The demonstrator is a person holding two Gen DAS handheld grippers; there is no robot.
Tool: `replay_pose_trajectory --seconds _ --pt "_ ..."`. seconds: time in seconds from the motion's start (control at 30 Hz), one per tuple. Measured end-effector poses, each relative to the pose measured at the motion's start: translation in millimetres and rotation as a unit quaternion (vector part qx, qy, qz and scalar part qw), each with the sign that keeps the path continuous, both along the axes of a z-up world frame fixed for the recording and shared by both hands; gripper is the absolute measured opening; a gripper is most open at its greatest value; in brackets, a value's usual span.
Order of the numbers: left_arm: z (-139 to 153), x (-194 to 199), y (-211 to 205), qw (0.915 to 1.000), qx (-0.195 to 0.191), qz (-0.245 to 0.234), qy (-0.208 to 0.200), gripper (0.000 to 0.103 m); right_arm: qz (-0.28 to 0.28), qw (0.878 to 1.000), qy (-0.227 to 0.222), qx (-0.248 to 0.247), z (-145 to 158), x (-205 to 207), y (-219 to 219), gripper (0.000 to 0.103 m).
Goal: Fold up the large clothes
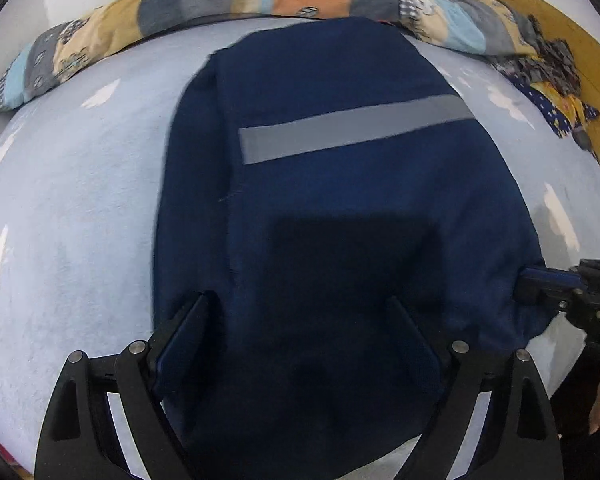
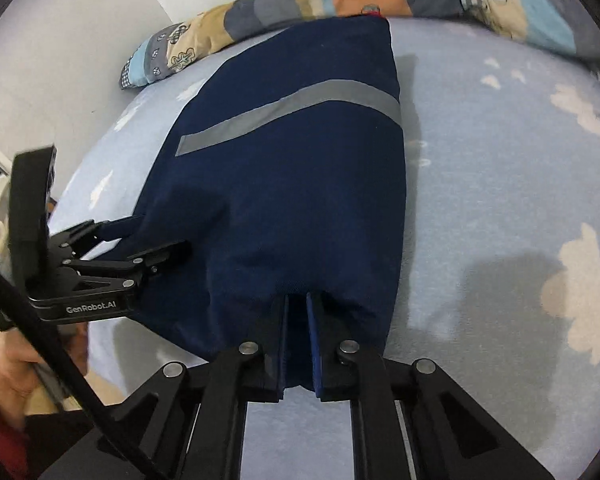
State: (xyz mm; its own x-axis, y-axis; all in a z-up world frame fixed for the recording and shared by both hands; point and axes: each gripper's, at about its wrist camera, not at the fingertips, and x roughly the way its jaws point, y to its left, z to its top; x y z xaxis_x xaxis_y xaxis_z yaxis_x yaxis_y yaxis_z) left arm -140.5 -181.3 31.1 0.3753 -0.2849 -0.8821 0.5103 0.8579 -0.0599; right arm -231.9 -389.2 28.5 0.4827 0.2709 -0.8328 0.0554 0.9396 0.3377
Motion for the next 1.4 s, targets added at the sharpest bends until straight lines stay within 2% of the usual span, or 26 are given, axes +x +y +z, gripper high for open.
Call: replay_pose_trajectory --seconds 0.07,0.13,0.23,0.27,0.33,0.47,0.53,0.7,0.8,0.9,0.97,1.03,1.07,1.13,1.17,1.23,1.3,1.33,1.4 --pt "9 -2 3 0.9999 -0.004 0.008 -0.011 0.090 0.001 1.000 -0.002 0.015 12 1 -5 0.011" --pt "24 -4 11 0.9990 -0.032 0.019 -0.027 0.090 -0.005 0.998 -0.050 0.028 46 3 -13 0.011" --pt "40 -4 14 0.9957 -0.080 0.030 -0.036 0.090 -0.020 0.995 -0.097 -0.014 82 21 -21 0.017" --pt "40 -4 12 0.9954 -0.084 0.029 -0.035 0.090 -0.025 0.994 -0.103 -0.031 92 38 -23 0.017" --pt "37 -5 0 0.9966 -0.078 0.013 -0.026 0.090 -0.025 0.994 -0.105 -0.033 97 67 -25 0.017" --pt "19 -6 -26 0.9986 -0.031 -0.034 -0.025 0.090 -0.035 0.994 -0.088 -0.045 82 140 -30 0.017" --pt "12 -6 -34 0.9986 -0.014 -0.045 -0.026 0.090 -0.044 0.995 -0.076 -0.037 64 167 -36 0.017" --pt "6 3 -34 0.9993 -0.020 -0.031 -0.010 0.091 -0.042 0.998 0.028 -0.023 -5 222 -40 0.017" --pt "8 4 -33 0.9993 -0.017 -0.033 -0.008 0.091 -0.042 0.997 0.038 -0.045 6 234 -32 0.017" --pt "15 8 -27 0.9995 -0.020 -0.022 -0.009 0.090 -0.026 0.998 -0.016 -0.057 41 235 -9 0.018" --pt "17 13 -24 0.9996 -0.024 -0.009 -0.010 0.090 0.004 0.999 -0.038 -0.031 50 240 16 0.032" --pt "15 17 -20 0.9997 -0.023 0.005 -0.005 0.090 0.041 0.999 -0.021 -0.027 39 250 43 0.045" --pt "11 23 -21 0.9998 -0.018 0.009 0.000 0.090 0.050 0.998 -0.005 -0.029 30 252 52 0.048" --pt "5 25 -20 0.9998 -0.011 0.013 0.008 0.090 0.070 0.996 0.044 -0.041 1 259 69 0.049" --pt "5 28 -18 0.9999 -0.009 0.012 0.008 0.090 0.071 0.996 0.041 -0.044 1 257 69 0.048" --pt "9 26 -18 0.9999 -0.010 0.007 0.000 0.090 0.070 0.997 0.023 -0.018 18 248 62 0.048" --pt "16 21 -18 0.9998 -0.018 0.003 -0.009 0.090 0.060 0.998 -0.024 0.001 53 228 43 0.048" --pt "19 13 -16 0.9997 -0.021 0.004 -0.011 0.090 0.056 0.997 -0.044 -0.009 67 218 35 0.048" --pt "22 15 -17 0.9995 -0.029 0.007 -0.012 0.090 0.041 0.995 -0.066 -0.065 90 196 19 0.048"
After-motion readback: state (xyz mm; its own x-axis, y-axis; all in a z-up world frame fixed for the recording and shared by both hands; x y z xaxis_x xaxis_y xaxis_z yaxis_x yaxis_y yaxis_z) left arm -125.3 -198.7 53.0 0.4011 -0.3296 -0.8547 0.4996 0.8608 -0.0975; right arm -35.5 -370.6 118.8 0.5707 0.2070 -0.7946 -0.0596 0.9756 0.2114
